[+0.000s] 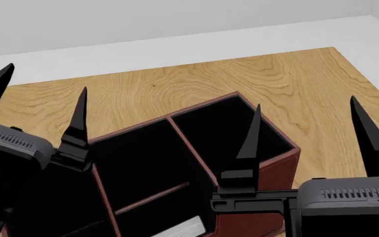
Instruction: Pick up the book and place it in the back compartment of the caddy.
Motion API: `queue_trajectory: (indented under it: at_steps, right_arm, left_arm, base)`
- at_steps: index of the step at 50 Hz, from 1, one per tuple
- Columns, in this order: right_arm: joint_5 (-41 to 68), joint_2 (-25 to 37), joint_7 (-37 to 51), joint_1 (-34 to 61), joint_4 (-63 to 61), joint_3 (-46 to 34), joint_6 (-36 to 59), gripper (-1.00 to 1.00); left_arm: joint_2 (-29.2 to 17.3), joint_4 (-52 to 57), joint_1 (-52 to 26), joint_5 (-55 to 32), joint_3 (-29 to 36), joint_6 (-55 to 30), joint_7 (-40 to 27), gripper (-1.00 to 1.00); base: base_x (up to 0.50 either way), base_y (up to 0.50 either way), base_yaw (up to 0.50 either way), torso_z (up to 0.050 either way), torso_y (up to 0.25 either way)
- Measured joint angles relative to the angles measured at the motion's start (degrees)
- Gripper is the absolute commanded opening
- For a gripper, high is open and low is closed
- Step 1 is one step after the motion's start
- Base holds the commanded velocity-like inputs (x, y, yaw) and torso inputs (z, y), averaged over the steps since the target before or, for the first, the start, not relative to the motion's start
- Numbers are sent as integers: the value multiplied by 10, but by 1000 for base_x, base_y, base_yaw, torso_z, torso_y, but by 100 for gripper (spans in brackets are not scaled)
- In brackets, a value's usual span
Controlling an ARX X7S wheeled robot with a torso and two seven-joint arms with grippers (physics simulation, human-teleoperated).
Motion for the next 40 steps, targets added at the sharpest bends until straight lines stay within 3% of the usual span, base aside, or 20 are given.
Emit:
queue_trajectory:
  at_steps: [40]
  right_arm:
    - [5, 4, 3, 1, 3, -3, -6, 100]
  left_arm:
    - [-50, 79, 76, -21, -50, 28, -48, 100]
  base:
    - [0, 0, 0, 0, 0]
